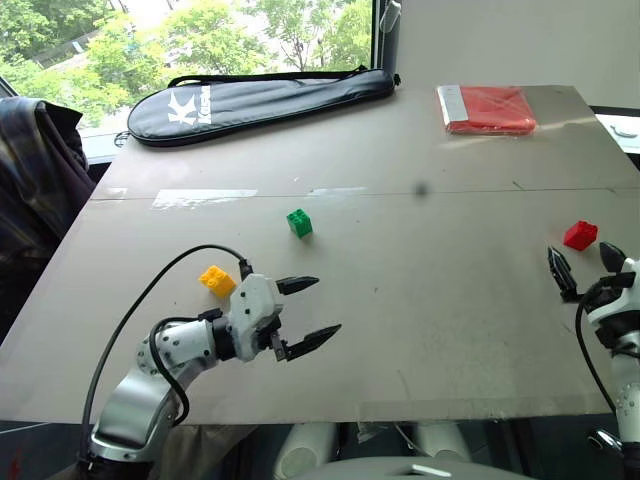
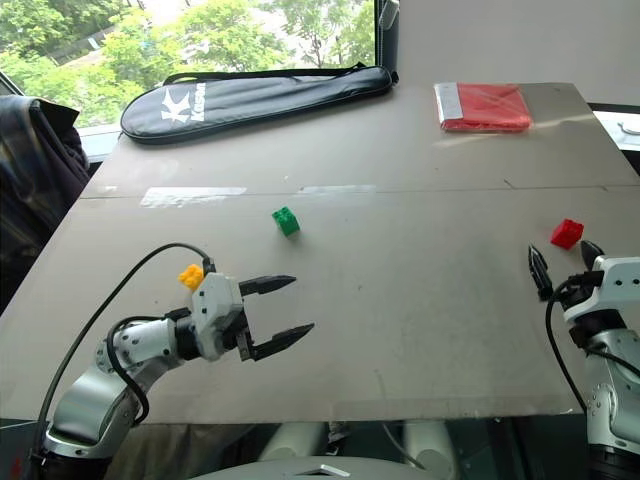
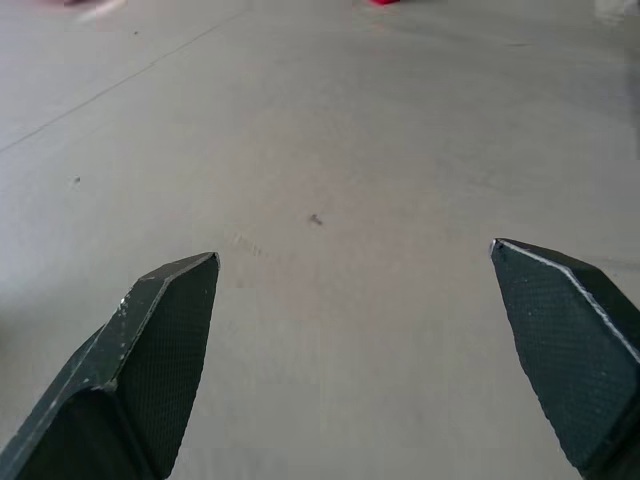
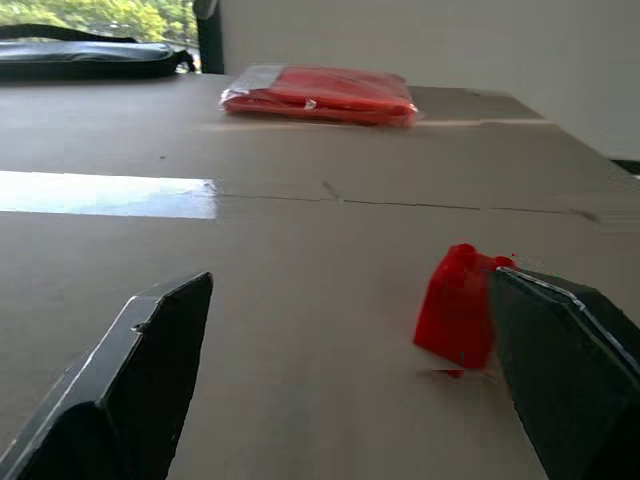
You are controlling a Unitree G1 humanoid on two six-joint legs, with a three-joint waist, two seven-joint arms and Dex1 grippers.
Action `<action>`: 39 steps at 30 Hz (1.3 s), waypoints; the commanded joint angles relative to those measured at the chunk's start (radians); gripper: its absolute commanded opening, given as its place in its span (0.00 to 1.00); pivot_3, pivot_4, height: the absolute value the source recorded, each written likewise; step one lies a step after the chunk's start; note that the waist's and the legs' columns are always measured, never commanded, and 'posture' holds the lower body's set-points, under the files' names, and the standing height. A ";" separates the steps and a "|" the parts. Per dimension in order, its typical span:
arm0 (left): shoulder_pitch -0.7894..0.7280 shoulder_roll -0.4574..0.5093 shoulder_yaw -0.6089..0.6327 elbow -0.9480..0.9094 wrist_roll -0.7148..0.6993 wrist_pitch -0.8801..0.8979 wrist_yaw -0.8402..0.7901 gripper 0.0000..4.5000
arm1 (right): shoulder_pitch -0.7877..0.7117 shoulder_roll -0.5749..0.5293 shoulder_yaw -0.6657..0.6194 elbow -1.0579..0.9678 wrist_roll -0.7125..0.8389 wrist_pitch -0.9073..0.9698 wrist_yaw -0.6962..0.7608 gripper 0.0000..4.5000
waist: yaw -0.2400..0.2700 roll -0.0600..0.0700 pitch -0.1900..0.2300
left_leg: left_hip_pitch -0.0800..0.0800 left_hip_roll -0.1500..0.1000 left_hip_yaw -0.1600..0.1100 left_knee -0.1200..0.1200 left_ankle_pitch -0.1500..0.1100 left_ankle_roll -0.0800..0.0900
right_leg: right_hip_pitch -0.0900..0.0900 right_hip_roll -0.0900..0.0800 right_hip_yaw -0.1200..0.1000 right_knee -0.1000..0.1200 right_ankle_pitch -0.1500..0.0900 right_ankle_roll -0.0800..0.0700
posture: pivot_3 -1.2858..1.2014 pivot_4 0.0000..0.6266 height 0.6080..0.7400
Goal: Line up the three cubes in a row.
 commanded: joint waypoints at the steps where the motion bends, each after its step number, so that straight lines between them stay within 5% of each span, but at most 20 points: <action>1: -0.108 0.011 -0.028 -0.011 -0.048 0.052 -0.043 0.99 | -0.075 -0.014 -0.014 0.026 -0.034 0.082 -0.105 1.00 | -0.001 0.000 0.000 | 0.000 0.000 0.000 0.000 0.000 0.000 | 0.000 0.000 0.000 0.000 0.000 0.000 | 0.52 0.24 0.79; 8: -0.374 -0.006 -0.092 0.000 -0.102 0.178 -0.086 0.99 | -0.289 0.016 0.013 0.212 -0.099 0.139 -0.258 1.00 | -0.016 0.000 0.000 | -0.001 0.000 0.001 0.000 0.001 -0.001 | -0.001 0.001 0.001 0.000 0.001 -0.001 | 0.52 0.24 0.79; 17: -0.390 -0.005 -0.106 -0.025 -0.096 0.186 -0.088 0.99 | -0.381 0.013 0.019 0.369 -0.123 0.112 -0.284 1.00 | -0.029 0.000 0.000 | -0.004 0.000 0.002 -0.001 0.001 -0.001 | -0.005 0.001 0.002 0.000 0.001 -0.001 | 0.52 0.24 0.79; 23: -0.373 -0.012 -0.113 -0.035 -0.089 0.178 -0.077 1.00 | -0.393 0.000 0.020 0.412 -0.115 0.087 -0.244 0.35 | -0.029 0.000 0.000 | -0.004 0.000 0.002 0.000 0.001 -0.001 | -0.005 0.001 0.002 0.002 0.001 -0.001 | 0.52 0.24 0.79; 24: -0.370 -0.011 -0.111 -0.032 -0.088 0.174 -0.079 1.00 | -0.391 -0.003 0.023 0.410 -0.114 0.084 -0.231 0.28 | -0.029 0.000 0.000 | -0.004 0.000 0.002 0.000 0.001 -0.001 | -0.005 0.001 0.002 0.002 0.001 -0.001 | 0.52 0.24 0.79; 27: -0.361 -0.006 -0.106 -0.021 -0.080 0.160 -0.087 1.00 | -0.382 -0.018 0.033 0.396 -0.111 0.076 -0.182 0.29 | -0.029 0.000 0.000 | -0.003 0.000 0.002 0.000 0.001 -0.001 | -0.005 0.002 0.002 0.002 0.001 -0.001 | 0.52 0.24 0.79; 31: -0.355 0.003 -0.096 -0.012 -0.076 0.146 -0.094 1.00 | -0.321 -0.096 0.101 0.346 -0.095 0.041 0.073 0.29 | -0.028 0.000 0.000 | -0.004 0.000 0.002 0.000 0.001 -0.001 | -0.005 0.002 0.002 0.002 0.001 -0.001 | 0.52 0.24 0.79; 36: -0.324 0.047 -0.082 0.008 -0.065 0.114 -0.131 1.00 | -0.208 -0.231 0.214 0.283 0.046 -0.082 0.721 0.29 | -0.033 0.000 0.001 | -0.004 0.000 0.001 0.000 0.001 0.000 | -0.004 0.002 0.001 0.000 0.001 -0.001 | 0.52 0.24 0.79; 39: -0.304 0.063 -0.075 0.024 -0.057 0.097 -0.143 1.00 | -0.219 -0.283 0.286 0.367 0.027 -0.202 0.962 0.29 | -0.036 0.000 0.001 | -0.002 0.001 0.001 0.000 -0.001 0.003 | -0.002 0.002 0.001 0.000 0.001 -0.001 | 0.52 0.24 0.79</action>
